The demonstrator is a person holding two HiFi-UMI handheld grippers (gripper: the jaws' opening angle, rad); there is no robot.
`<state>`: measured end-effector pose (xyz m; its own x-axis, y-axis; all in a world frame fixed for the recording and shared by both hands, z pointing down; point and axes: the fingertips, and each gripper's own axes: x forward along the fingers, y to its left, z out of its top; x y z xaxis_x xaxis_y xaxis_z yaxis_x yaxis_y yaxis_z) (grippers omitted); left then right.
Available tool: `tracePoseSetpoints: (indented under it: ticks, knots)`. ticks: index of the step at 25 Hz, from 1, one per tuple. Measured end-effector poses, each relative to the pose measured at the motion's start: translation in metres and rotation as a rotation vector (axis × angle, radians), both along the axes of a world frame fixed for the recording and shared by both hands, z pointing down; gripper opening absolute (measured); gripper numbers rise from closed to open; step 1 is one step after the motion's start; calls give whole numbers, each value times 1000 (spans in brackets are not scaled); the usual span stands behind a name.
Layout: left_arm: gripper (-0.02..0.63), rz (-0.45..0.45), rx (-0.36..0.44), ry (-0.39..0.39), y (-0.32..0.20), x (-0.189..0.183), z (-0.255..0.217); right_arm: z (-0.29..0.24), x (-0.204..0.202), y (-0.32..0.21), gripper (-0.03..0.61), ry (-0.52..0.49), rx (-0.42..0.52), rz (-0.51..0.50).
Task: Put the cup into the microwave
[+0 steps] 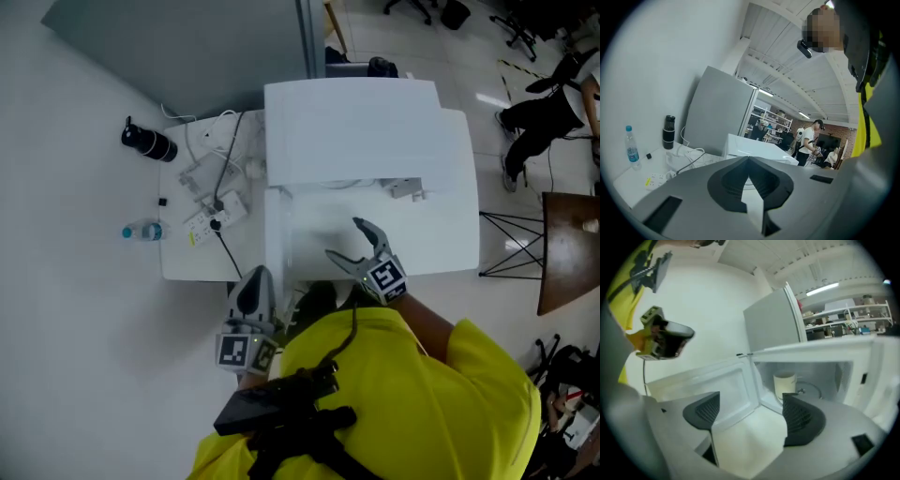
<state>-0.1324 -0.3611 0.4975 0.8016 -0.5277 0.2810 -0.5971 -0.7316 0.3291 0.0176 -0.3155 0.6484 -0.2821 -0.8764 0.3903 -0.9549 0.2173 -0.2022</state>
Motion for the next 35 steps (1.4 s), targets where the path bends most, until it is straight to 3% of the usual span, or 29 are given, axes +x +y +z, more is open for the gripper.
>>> tracePoseSetpoints:
  ticks: [1,3,6,8,12,18,25,31,35]
  knots:
    - [-8,17,2,1,0,4,-2,-28,0,17,399,-4,21,9]
    - [-8,41,14,9,1,13,-8,-85,11,43,237,5,101,54]
    - [-8,75,39,31,4,31,-19,-159,47,64,83,58,237,175]
    - [-8,103,51,47,5,45,-28,-194,73,72,7,39,283,287]
    - [-8,120,116,83,0,66,-53,-234,104,84,3,-25,322,431]
    - [-8,130,127,88,3,76,-69,-237,109,104,3,-73,283,469]
    - [-8,157,168,61,8,81,-70,-237,98,99,3,-74,280,421]
    - [-8,152,154,61,2,76,-70,-239,91,86,3,-27,273,381]
    - [-8,154,147,48,0,72,-64,-232,79,81,3,-52,257,371]
